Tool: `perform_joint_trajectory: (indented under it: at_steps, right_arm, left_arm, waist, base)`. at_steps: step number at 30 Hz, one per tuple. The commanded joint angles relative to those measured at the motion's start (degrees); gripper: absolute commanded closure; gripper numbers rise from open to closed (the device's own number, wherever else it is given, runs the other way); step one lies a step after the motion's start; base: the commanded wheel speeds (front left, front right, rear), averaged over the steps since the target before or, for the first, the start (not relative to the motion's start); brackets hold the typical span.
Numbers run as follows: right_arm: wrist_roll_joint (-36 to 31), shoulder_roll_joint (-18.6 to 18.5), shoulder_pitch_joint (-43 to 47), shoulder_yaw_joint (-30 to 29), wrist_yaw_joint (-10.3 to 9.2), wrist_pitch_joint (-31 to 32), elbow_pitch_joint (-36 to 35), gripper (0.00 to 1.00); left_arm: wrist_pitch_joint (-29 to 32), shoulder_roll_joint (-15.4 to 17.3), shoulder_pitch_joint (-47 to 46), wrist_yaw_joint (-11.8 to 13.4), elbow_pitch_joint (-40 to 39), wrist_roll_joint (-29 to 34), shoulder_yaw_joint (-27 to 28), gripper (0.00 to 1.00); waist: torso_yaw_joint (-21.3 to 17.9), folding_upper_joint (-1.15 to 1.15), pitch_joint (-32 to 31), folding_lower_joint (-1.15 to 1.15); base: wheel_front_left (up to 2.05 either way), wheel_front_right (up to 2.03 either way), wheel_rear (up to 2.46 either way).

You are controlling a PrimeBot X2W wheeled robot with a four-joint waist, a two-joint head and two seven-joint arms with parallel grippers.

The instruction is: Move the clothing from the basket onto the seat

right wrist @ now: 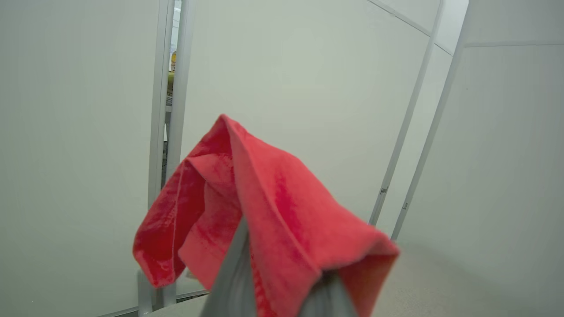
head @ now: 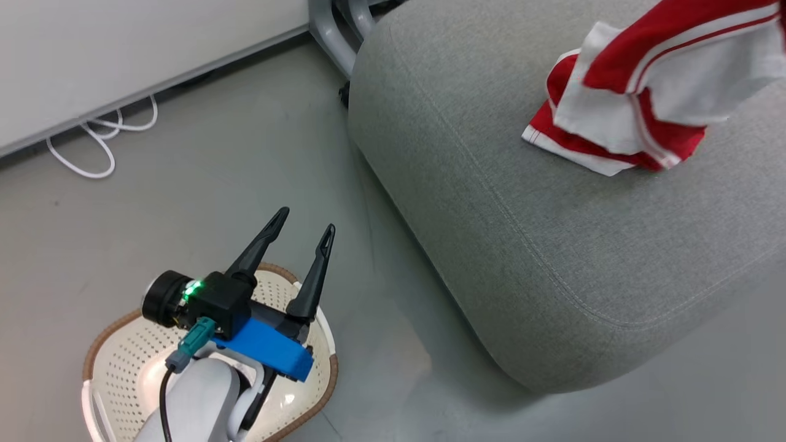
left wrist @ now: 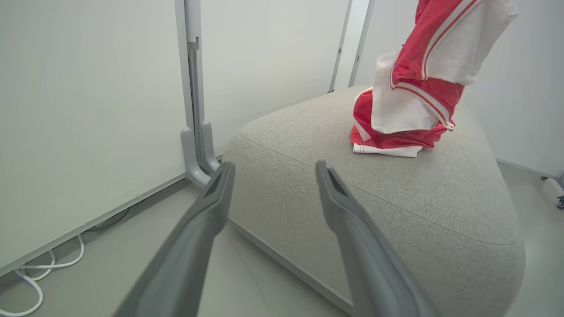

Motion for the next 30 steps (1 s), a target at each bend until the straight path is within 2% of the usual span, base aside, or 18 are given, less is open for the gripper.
perform_joint_trajectory:
  at_steps: [1,8,15,22,30]
  right_arm:
    - [-0.8,-1.1,-1.2,-0.8,0.01,-1.0,0.3,1.0]
    - [-1.7,-4.6,1.4,-9.8,0.01,-4.7,4.6,1.0]
    - [-0.1,-2.9,5.9,-18.8,0.01,-9.9,10.1,1.0]
    - [-2.7,-2.8,9.5,-19.6,0.01,-14.8,15.9,1.0]
    - [-5.1,-2.0,10.4,-19.9,0.01,-18.7,23.0,1.0]
  left_arm:
    - [-0.3,0.6,-1.3,-0.1,-0.6,0.5,-0.1,0.0]
    - [-0.3,2.8,-3.9,-0.1,-3.5,1.0,-0.6,0.0]
    - [-0.3,4.7,-6.9,-0.1,-6.2,1.9,-2.4,0.0]
    - [-0.3,5.8,-9.2,0.0,-8.1,3.1,-2.4,0.0]
    - [-0.3,5.3,-9.8,0.1,-7.9,3.0,-2.5,0.0]
  waist:
    - [1.4,0.0,3.2,-0.01]
    - [3.9,0.0,9.7,-0.01]
    - [6.8,0.0,15.8,-0.01]
    - [8.4,0.0,20.1,-0.01]
    - [9.5,0.0,20.8,-0.01]
  base:
    - [0.0,0.0,0.0]
    - [0.0,0.0,0.0]
    - [0.0,0.0,0.0]
    - [0.0,0.0,0.0]
    - [0.0,0.0,0.0]
